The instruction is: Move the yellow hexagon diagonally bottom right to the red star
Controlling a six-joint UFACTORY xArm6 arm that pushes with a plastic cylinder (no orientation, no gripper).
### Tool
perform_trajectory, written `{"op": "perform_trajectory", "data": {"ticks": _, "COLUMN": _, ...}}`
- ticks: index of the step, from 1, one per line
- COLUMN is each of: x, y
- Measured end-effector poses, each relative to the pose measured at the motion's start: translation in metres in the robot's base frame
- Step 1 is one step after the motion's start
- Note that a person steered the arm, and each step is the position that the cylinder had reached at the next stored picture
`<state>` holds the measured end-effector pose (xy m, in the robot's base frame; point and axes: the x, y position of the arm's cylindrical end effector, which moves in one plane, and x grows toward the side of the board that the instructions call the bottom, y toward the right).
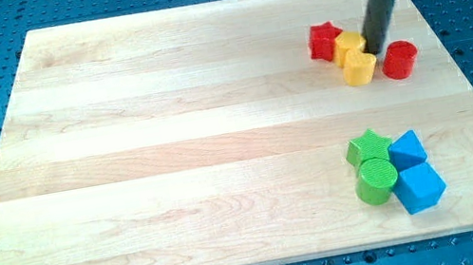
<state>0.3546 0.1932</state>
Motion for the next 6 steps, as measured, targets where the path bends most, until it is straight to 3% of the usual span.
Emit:
{"op": "perform_trajectory", "data": {"ticks": 1, "x": 0.003, "y": -0.075}}
{"op": "perform_trajectory", "data": {"ticks": 2, "x": 0.022, "y": -0.1}}
{"op": "perform_trajectory", "data": {"ticks": 3, "x": 0.01, "y": -0.109}}
{"op": "perform_trajectory", "data": {"ticks": 4, "x": -0.005, "y": -0.165}}
{"op": "perform_trajectory", "data": {"ticks": 5, "x": 0.023, "y": -0.215}}
{"op": "perform_trajectory", "data": {"ticks": 6, "x": 0.047, "y": -0.134}}
